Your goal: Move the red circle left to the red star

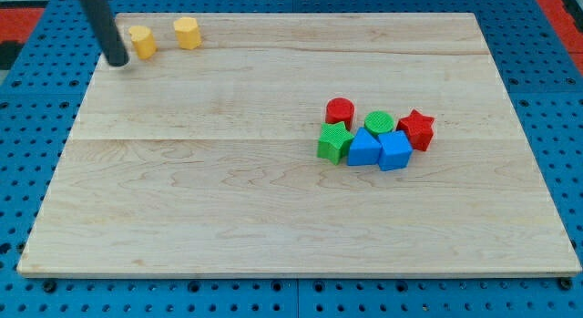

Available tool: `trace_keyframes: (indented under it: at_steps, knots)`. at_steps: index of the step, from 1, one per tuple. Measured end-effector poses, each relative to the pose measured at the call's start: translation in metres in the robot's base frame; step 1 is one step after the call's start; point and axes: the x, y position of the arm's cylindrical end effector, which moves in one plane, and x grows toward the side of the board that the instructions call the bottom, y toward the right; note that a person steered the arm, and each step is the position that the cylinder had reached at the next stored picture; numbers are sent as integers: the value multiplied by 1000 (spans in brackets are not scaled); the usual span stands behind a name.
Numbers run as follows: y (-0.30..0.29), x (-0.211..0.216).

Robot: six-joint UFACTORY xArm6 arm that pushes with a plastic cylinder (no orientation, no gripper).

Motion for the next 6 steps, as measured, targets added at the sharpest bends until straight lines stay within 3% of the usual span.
trace_keyframes:
  at_steps: [3, 4, 5, 6]
  knots:
    - [-2, -9]
    - [64, 60]
    - [173, 122]
    - [235, 127]
